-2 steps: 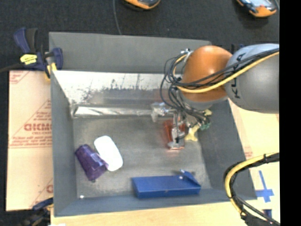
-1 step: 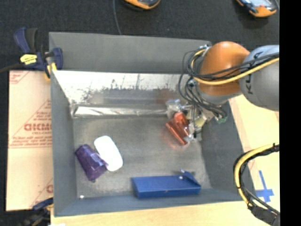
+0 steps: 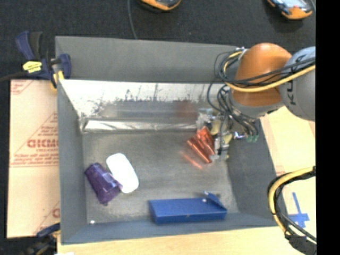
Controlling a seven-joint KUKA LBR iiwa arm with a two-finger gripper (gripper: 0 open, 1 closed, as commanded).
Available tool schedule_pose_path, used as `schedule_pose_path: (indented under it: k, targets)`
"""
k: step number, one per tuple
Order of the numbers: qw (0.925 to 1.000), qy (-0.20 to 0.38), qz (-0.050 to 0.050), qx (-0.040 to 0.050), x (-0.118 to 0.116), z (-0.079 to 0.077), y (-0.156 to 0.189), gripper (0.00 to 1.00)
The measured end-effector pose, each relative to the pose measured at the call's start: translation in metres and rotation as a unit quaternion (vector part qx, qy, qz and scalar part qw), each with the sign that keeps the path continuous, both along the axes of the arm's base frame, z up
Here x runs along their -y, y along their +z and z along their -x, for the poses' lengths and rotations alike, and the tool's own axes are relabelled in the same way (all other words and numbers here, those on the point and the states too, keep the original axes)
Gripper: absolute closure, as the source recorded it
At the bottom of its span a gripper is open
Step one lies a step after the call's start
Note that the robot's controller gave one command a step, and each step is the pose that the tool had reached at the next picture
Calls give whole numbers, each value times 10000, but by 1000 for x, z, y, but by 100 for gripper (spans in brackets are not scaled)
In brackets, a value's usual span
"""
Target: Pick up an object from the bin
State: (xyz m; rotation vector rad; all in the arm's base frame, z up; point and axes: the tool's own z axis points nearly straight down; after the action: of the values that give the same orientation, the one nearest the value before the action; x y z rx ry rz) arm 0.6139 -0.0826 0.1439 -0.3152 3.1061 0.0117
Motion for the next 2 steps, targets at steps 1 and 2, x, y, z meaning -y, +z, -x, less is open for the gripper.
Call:
schedule_pose_path:
  k: [1,2]
  targets:
    - [9991,422,41,23,34,-3,-1,0]
    - [9988,494,32,31,46,-3,-5,0]
